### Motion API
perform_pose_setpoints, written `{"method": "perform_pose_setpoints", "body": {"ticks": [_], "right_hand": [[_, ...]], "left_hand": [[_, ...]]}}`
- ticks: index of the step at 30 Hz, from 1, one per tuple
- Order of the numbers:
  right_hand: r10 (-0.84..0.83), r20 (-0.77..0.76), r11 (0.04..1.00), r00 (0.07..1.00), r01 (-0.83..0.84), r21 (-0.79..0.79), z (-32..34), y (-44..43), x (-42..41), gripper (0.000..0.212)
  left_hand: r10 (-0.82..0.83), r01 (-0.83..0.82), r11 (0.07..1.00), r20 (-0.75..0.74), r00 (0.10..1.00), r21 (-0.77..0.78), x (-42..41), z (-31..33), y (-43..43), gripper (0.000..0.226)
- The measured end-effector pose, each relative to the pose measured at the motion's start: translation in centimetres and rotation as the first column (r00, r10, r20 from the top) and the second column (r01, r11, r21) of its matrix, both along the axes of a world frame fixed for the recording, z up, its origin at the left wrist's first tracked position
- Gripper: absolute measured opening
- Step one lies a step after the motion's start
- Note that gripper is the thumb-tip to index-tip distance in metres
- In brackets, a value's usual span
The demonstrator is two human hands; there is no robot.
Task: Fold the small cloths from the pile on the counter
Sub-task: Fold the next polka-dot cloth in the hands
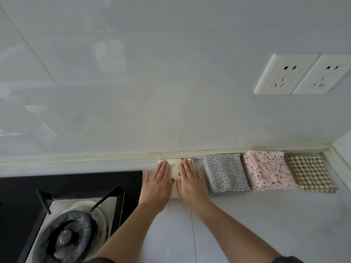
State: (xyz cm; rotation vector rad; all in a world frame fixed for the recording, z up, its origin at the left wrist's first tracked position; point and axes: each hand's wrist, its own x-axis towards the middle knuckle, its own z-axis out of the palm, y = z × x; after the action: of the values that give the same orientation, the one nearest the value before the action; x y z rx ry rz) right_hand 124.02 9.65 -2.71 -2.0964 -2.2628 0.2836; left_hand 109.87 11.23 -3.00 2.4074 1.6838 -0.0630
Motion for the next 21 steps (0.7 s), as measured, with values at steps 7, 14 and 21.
{"method": "perform_pose_setpoints", "body": {"ticks": [7, 14, 21], "right_hand": [[-0.046, 0.038, 0.994, 0.998, 0.049, -0.094, 0.9, 0.4, 0.4, 0.069], [-0.083, -0.241, 0.995, 0.967, 0.093, 0.031, 7.1, -5.5, -0.7, 0.057], [-0.087, -0.604, 0.986, 0.792, 0.153, 0.059, 13.2, -17.5, -9.7, 0.043]], "left_hand": [[0.021, -0.028, 0.994, -0.062, 0.998, -0.109, 0.3, 1.8, 0.2, 0.068], [0.174, -0.158, 0.985, 0.397, 0.901, -0.074, -3.2, 7.6, -6.5, 0.050], [0.217, -0.252, 0.967, 0.684, 0.696, -0.050, -12.9, 12.8, -18.7, 0.031]]}}
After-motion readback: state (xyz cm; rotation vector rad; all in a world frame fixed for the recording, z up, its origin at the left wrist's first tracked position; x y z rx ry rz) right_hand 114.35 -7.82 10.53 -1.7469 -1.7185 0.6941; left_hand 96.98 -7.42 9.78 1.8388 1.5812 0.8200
